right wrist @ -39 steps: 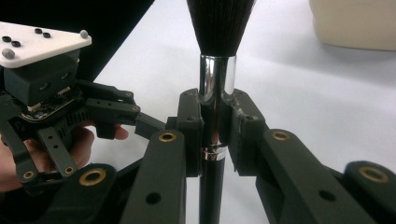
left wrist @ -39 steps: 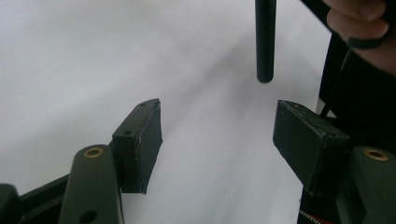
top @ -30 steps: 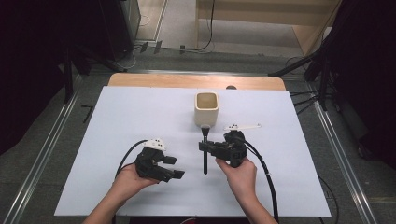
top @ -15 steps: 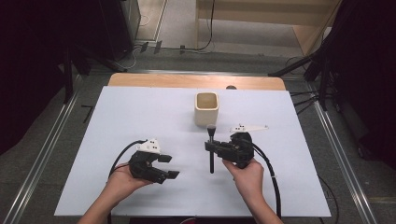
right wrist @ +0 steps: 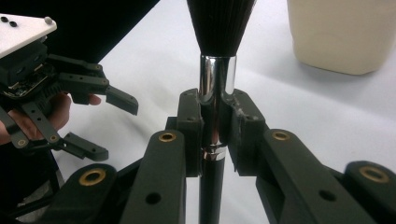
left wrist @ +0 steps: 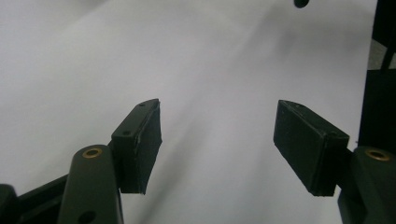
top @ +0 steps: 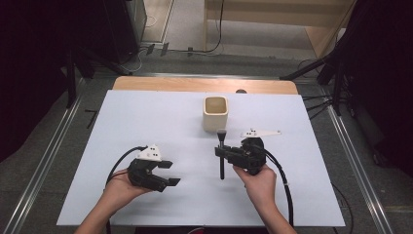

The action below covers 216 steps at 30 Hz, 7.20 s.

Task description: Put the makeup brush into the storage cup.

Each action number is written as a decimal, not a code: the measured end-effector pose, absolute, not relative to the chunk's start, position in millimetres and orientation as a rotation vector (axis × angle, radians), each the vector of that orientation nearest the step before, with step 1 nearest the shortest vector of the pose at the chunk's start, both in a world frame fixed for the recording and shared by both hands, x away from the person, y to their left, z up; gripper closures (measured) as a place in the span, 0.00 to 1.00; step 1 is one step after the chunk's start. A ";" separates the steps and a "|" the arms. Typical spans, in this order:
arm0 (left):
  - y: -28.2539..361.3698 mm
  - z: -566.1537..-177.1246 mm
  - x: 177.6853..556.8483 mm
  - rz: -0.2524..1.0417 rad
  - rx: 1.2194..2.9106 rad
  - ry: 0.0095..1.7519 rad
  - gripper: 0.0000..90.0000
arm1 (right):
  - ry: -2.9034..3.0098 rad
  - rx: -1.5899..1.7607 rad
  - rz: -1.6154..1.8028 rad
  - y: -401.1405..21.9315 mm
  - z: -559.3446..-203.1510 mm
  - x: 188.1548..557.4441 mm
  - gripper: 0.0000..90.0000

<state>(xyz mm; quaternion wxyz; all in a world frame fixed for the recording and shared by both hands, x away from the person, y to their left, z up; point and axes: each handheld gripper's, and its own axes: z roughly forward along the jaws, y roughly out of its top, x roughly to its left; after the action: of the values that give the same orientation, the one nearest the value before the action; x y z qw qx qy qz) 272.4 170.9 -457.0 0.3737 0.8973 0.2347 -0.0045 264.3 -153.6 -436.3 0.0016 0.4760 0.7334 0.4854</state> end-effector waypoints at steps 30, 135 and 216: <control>203.8 -461.2 267.7 0.011 2.244 0.624 0.27 | 2.272 1.515 1.520 -159.6 -432.0 267.5 0.87; 205.3 -464.5 272.1 -0.009 2.227 0.626 0.23 | 2.039 1.461 1.435 -149.9 -328.6 389.4 0.87; 203.3 -462.6 269.8 -0.005 2.229 0.593 0.23 | 1.968 1.455 1.337 -130.8 -402.6 423.8 0.86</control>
<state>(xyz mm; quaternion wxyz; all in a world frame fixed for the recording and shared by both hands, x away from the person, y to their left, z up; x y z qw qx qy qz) 269.8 203.3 -462.6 0.4055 0.8834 0.2349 -0.0021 423.8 -130.8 -402.6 0.1754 0.5137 0.6948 0.4719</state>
